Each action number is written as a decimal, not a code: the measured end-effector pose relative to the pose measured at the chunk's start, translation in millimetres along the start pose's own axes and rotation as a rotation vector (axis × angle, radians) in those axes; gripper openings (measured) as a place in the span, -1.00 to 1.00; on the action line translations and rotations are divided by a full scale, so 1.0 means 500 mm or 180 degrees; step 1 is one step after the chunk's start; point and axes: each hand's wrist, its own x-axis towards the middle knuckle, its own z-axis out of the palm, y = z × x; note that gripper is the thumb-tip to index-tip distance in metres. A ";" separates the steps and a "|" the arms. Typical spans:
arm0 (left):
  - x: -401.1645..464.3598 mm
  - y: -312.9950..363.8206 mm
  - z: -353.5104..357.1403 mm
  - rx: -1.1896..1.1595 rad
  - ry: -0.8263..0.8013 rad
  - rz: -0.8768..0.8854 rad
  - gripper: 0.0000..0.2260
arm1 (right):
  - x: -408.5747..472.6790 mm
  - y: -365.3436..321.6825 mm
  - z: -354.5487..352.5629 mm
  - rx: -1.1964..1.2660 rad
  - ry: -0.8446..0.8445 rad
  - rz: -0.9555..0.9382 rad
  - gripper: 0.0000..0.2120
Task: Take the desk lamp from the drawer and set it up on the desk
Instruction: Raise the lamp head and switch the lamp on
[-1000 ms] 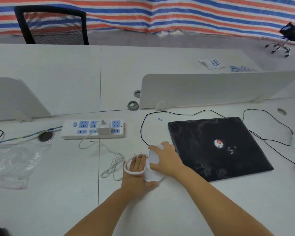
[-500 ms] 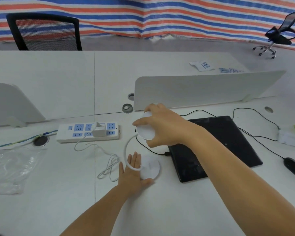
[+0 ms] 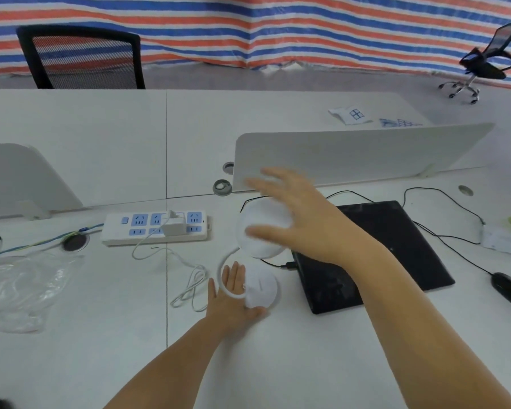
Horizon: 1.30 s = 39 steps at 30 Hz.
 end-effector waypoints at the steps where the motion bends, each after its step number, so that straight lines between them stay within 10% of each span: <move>1: 0.001 -0.002 0.002 -0.0002 -0.0009 0.0021 0.32 | -0.017 0.010 0.002 0.0768 0.0466 0.0294 -0.48; 6: 0.004 0.001 0.003 0.0075 0.0007 -0.0042 0.18 | -0.075 0.020 0.098 0.2328 0.1144 0.1451 -0.79; 11: 0.013 -0.007 0.018 0.0294 -0.0081 -0.0097 0.01 | -0.055 -0.014 0.152 0.2354 0.1148 0.1489 -0.68; 17: 0.014 -0.007 0.015 0.0201 -0.0026 -0.0045 0.29 | -0.040 -0.012 0.164 0.2425 0.1494 0.1612 -0.77; 26: 0.016 -0.005 0.006 0.0058 0.0072 0.0034 0.00 | -0.020 -0.002 0.178 0.2646 0.1946 0.1630 -0.78; 39: -0.002 -0.007 -0.017 -0.0037 0.0156 0.0196 0.10 | -0.066 0.046 0.169 0.2879 0.1538 0.1740 -0.70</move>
